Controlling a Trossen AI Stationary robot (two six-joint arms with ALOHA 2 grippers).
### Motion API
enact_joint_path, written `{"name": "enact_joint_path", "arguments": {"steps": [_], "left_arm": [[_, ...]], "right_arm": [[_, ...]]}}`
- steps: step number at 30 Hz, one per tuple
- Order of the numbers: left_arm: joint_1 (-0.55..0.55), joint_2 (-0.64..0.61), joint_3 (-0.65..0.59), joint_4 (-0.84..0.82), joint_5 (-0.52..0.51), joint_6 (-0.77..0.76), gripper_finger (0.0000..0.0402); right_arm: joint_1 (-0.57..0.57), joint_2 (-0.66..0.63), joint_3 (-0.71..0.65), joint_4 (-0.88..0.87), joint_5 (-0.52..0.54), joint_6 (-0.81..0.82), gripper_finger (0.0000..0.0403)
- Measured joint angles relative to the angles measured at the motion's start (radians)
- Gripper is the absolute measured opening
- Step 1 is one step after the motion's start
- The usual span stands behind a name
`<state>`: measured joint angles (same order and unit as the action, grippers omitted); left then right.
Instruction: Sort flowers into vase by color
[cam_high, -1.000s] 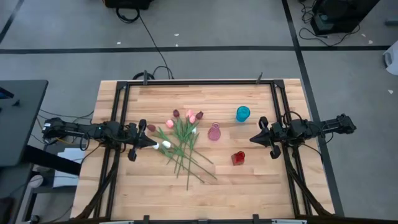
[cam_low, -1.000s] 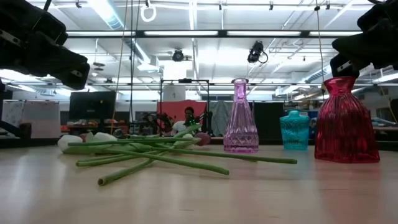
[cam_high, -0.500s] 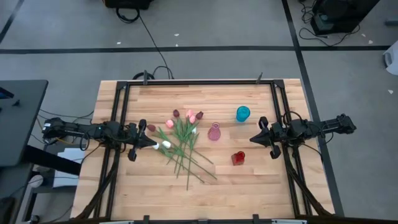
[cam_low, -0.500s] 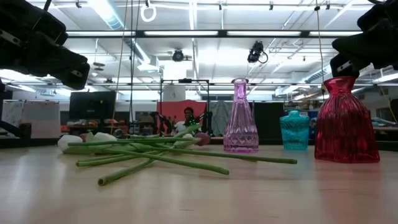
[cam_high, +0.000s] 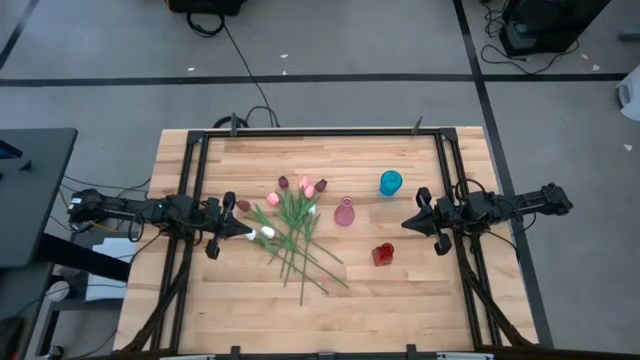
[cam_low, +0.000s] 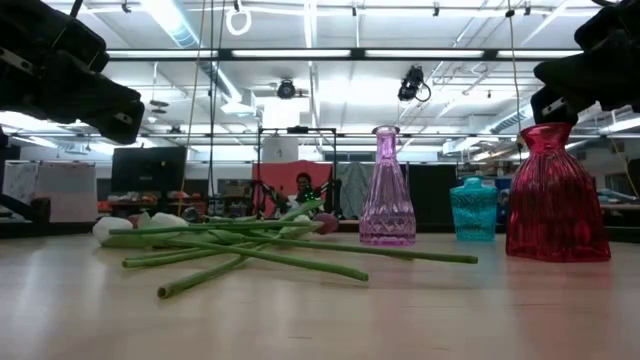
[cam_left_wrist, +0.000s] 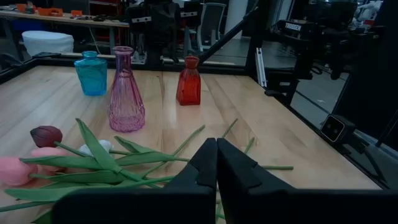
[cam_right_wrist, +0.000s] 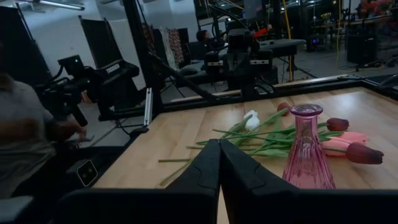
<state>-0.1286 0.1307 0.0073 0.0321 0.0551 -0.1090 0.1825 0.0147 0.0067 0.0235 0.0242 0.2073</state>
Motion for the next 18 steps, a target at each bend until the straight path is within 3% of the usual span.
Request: {"name": "enact_joint_path", "arguments": {"steps": [14, 18], "left_arm": [[0.0, 0.0, 0.0, 0.026, 0.0, 0.0, 0.001], [0.0, 0.001, 0.0, 0.198, -0.002, -0.113, 0.0011]], "right_arm": [[0.0, 0.0, 0.0, 0.0, 0.0, 0.0, 0.0019], [0.0, 0.0, 0.0, 0.001, 0.0, 0.0, 0.0019]]}}
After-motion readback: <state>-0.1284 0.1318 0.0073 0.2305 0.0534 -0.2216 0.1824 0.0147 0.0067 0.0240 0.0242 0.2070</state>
